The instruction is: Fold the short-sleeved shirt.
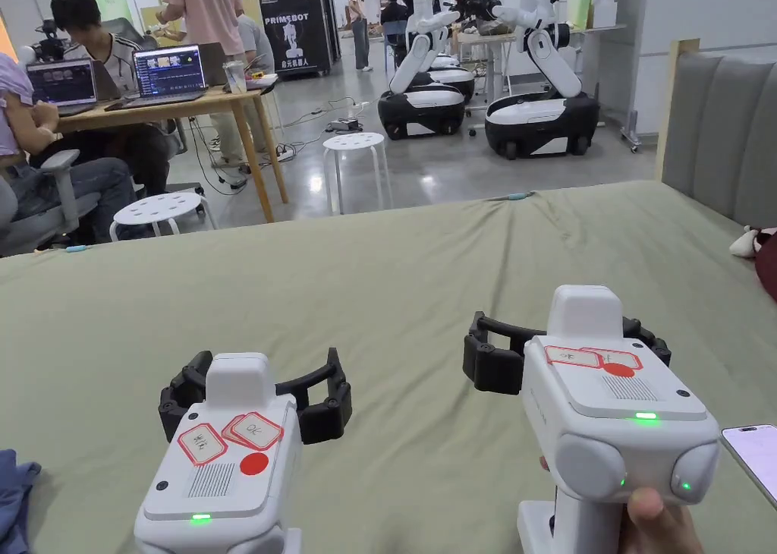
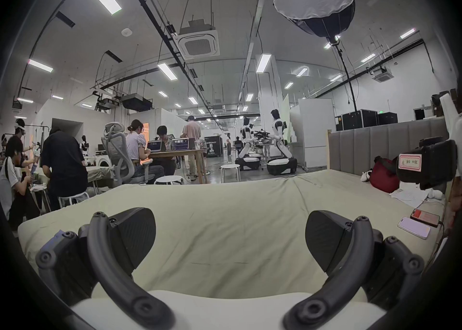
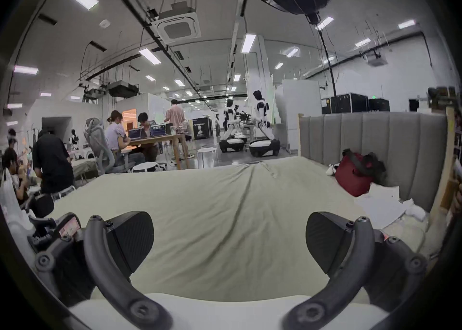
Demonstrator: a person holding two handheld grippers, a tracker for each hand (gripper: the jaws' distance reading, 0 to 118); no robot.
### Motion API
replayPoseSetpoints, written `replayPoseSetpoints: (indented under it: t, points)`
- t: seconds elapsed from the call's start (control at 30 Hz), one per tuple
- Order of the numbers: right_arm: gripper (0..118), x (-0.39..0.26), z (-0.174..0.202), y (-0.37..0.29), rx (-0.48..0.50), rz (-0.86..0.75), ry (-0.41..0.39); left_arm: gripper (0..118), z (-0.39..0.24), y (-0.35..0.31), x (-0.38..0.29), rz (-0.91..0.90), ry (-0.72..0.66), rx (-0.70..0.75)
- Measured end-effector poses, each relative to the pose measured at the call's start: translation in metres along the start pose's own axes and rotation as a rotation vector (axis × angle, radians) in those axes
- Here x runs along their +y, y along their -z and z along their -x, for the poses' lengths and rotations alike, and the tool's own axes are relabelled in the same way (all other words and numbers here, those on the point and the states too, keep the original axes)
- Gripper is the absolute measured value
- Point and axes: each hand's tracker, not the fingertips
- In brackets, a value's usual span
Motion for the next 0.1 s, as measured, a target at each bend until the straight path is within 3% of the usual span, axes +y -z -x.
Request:
replayPoseSetpoints:
  t: [0.1]
  points:
    - [118, 0.0008, 0.0011, -0.0005, 0.002, 0.008, -0.023, 118, 0.0017, -0.0011, 0.0005, 0.000, 0.000, 0.003]
